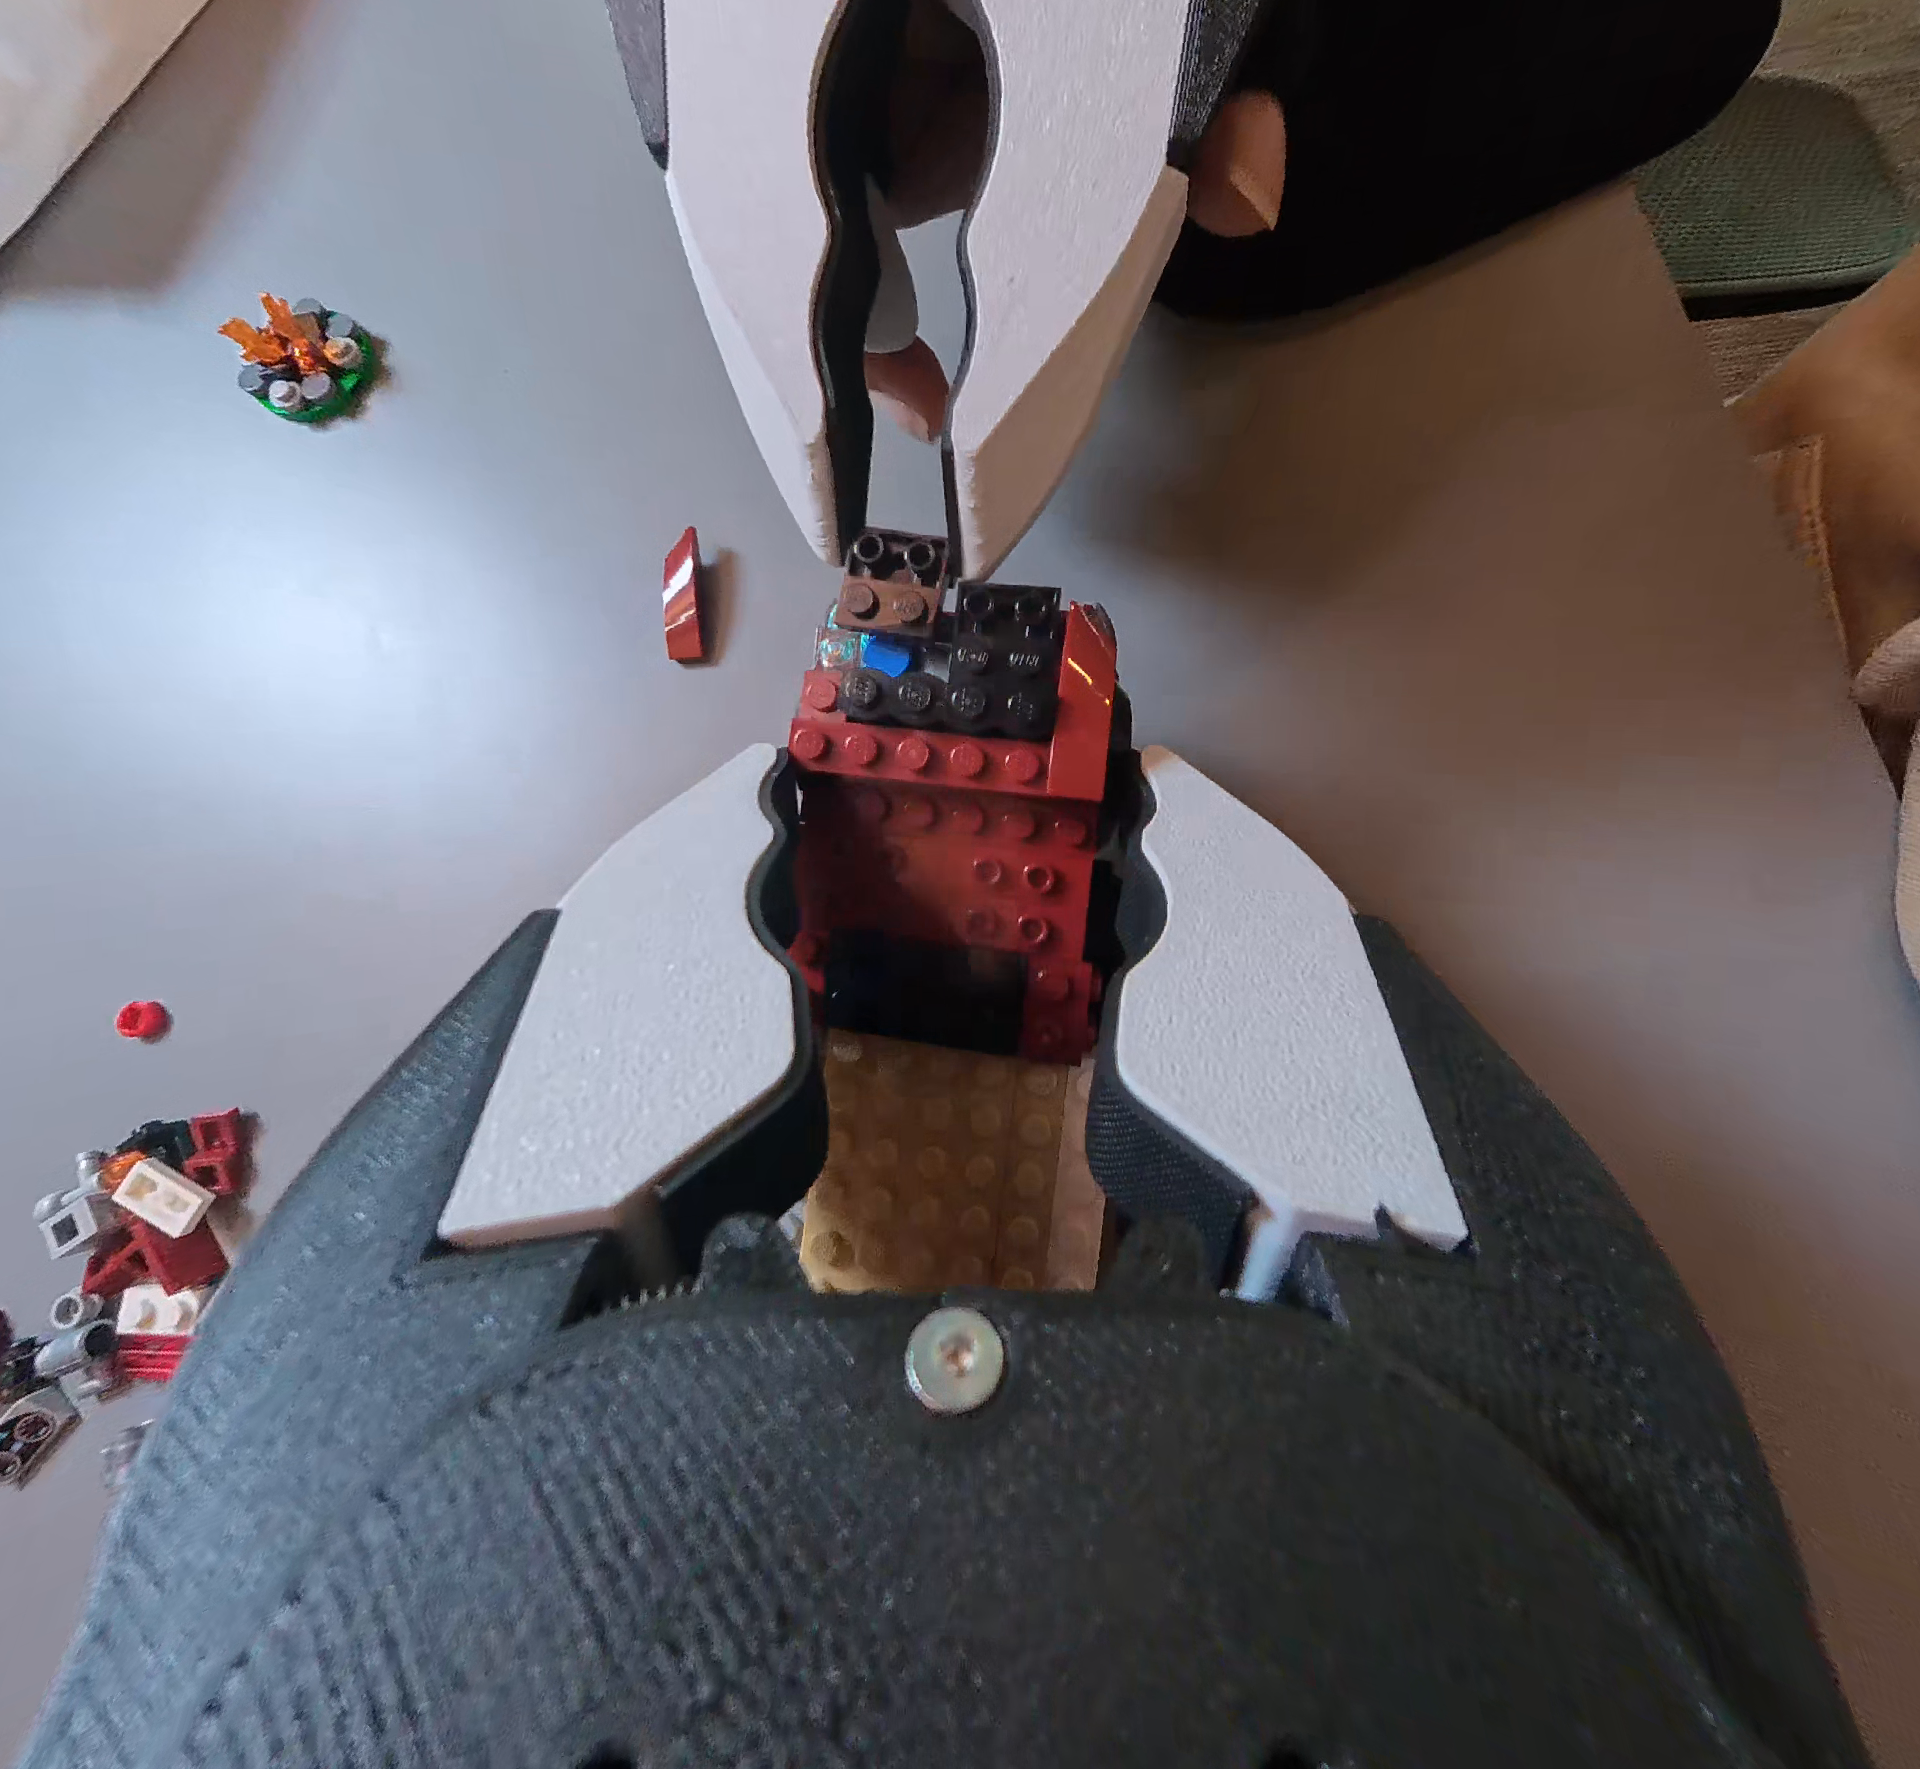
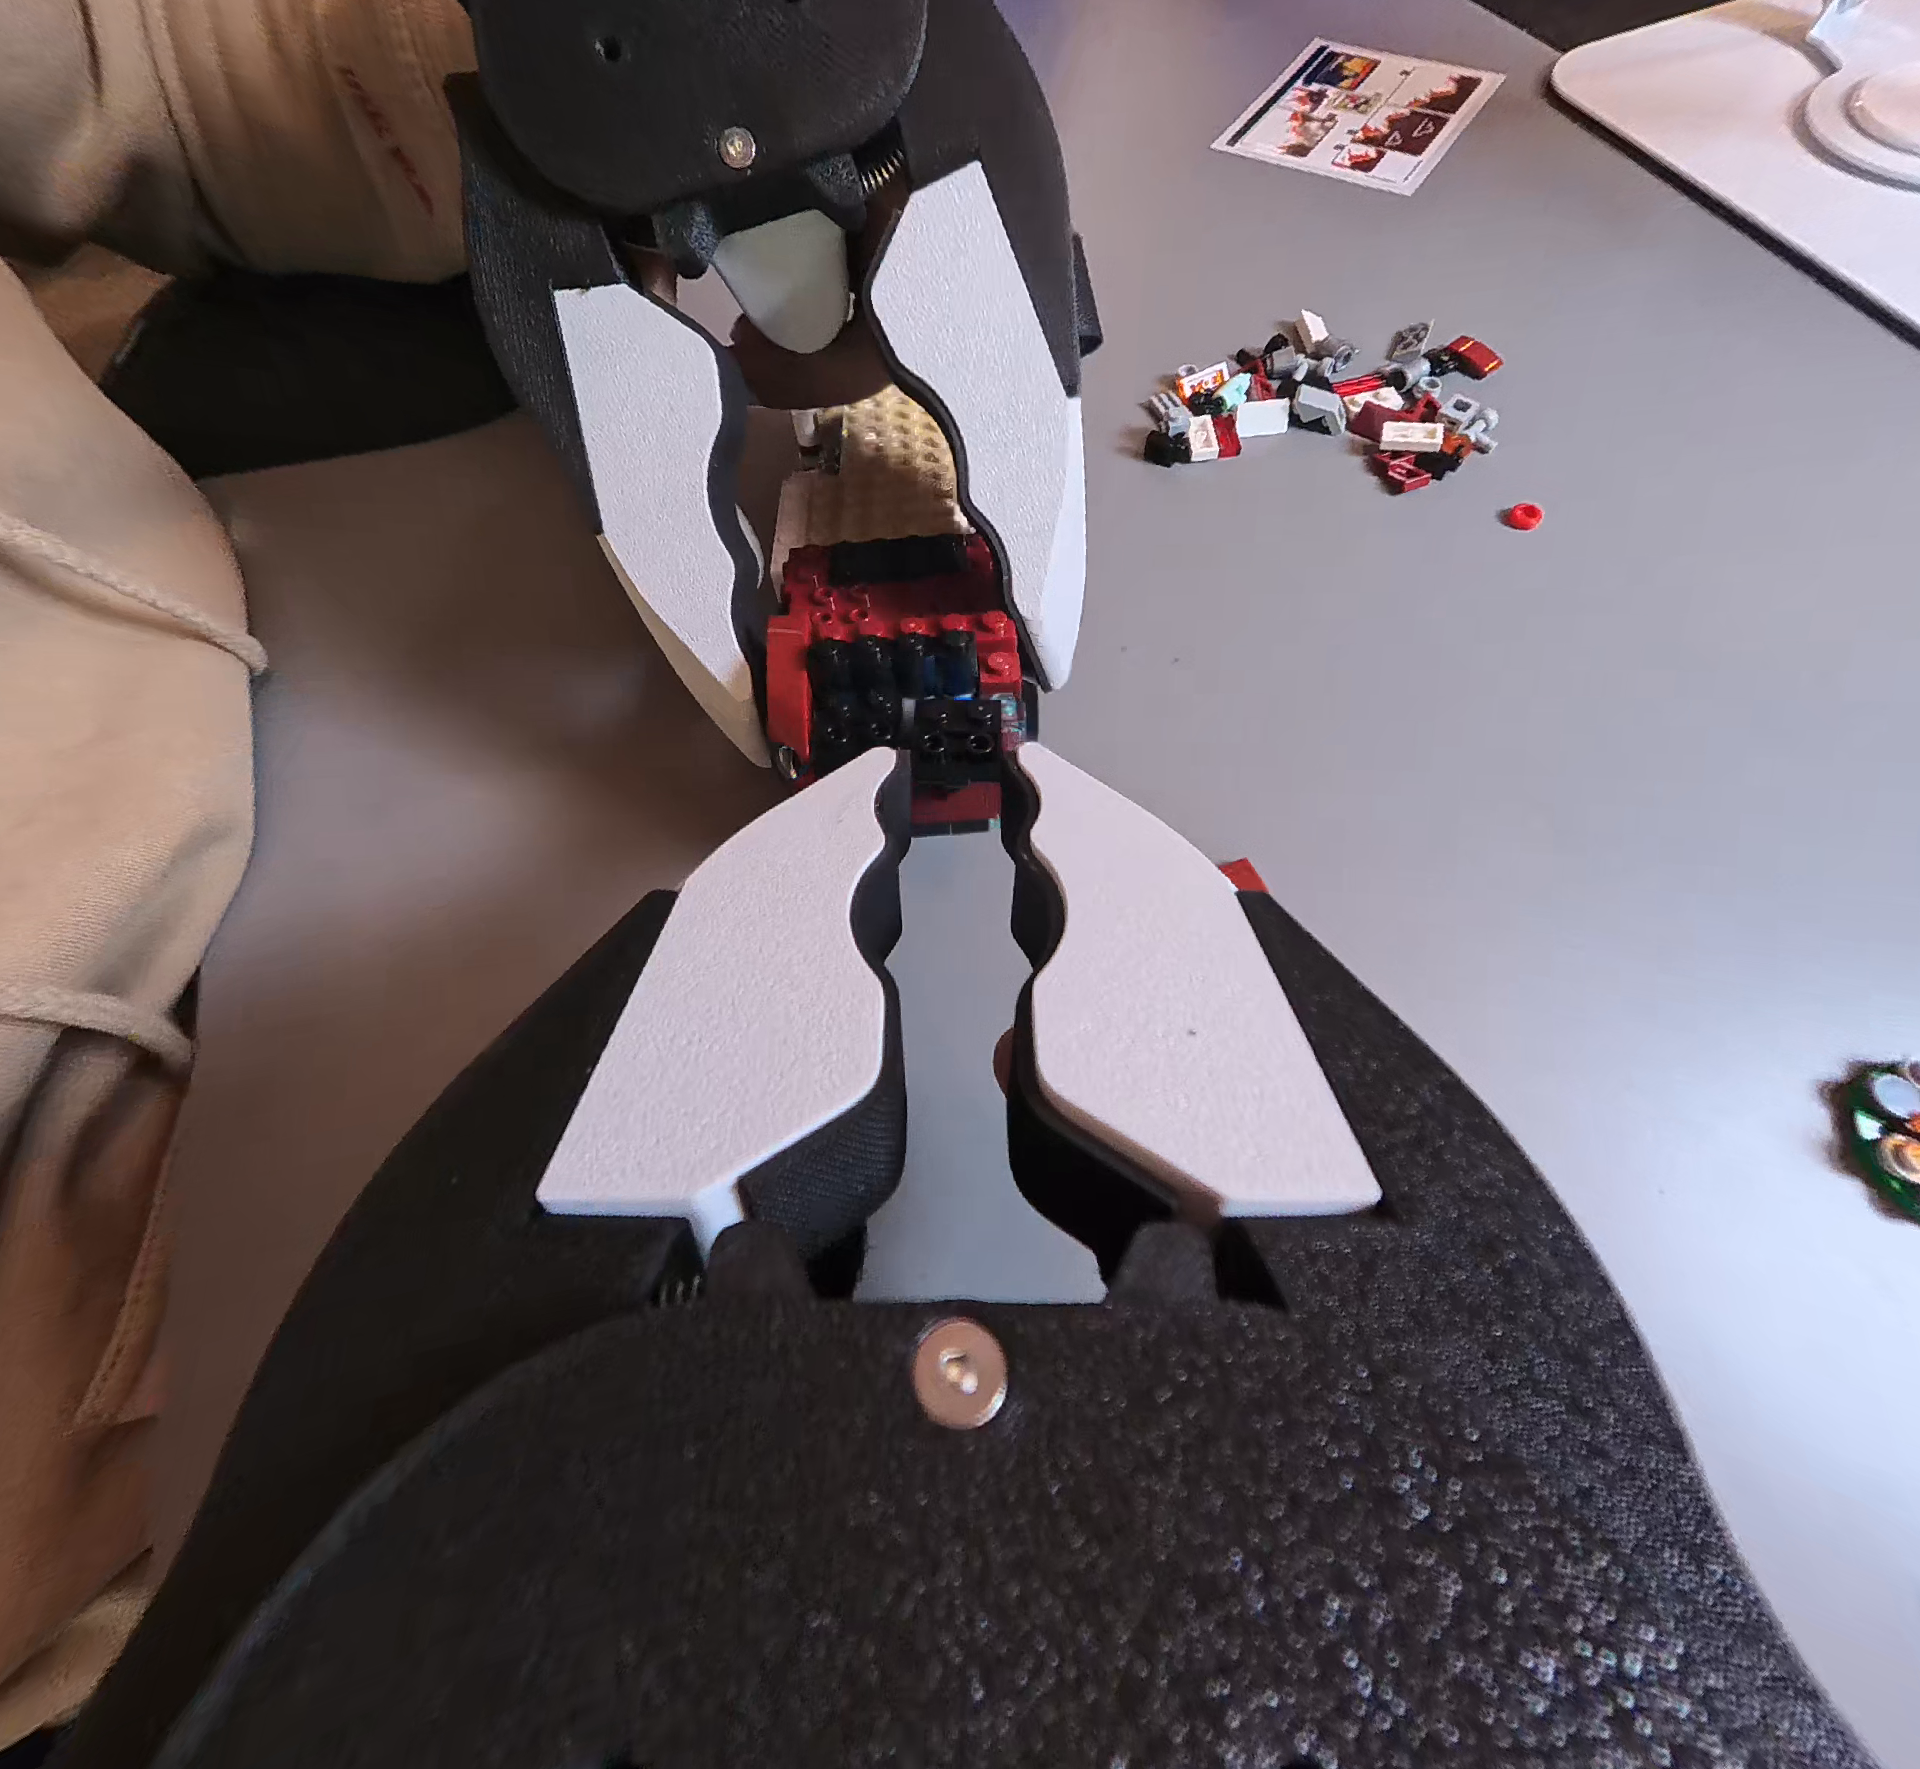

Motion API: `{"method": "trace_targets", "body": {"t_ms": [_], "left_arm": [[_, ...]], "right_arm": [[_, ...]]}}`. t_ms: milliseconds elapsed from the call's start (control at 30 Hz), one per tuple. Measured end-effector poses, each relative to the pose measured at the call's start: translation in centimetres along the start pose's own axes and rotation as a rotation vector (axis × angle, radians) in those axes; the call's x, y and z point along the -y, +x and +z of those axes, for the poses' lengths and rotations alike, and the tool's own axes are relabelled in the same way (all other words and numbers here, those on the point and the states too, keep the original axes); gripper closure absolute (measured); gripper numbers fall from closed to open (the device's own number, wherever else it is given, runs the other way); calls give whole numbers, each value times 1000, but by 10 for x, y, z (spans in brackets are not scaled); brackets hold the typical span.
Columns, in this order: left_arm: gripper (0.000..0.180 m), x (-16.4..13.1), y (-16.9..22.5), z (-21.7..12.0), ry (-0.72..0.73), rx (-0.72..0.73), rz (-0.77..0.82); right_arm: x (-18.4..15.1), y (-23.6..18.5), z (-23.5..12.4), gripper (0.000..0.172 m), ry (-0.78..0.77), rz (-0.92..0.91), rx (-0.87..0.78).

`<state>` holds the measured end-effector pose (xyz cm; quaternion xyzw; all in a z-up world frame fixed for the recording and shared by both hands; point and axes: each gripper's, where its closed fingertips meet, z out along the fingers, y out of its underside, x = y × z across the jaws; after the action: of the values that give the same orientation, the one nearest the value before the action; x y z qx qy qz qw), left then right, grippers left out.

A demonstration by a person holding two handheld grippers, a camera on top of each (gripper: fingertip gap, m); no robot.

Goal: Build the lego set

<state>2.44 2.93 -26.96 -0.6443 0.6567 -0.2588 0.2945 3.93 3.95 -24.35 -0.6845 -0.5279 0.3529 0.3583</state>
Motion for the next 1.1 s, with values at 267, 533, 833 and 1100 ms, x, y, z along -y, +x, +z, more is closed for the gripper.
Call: {"method": "trace_targets", "body": {"t_ms": [267,533,833,1100], "left_arm": [[121,12,0,-6,95,-113,-89],[121,30,-8,-23,232,-210,-185],[121,41,-13,-36,337,-271,-269],[121,44,-15,-50,426,-343,-322]], "right_arm": [[11,6,-4,155,-81,131,107],[33,7,-15,155,-104,223,203],[49,10,-17,155,-168,292,215],[63,10,-15,155,-204,376,242]]}}
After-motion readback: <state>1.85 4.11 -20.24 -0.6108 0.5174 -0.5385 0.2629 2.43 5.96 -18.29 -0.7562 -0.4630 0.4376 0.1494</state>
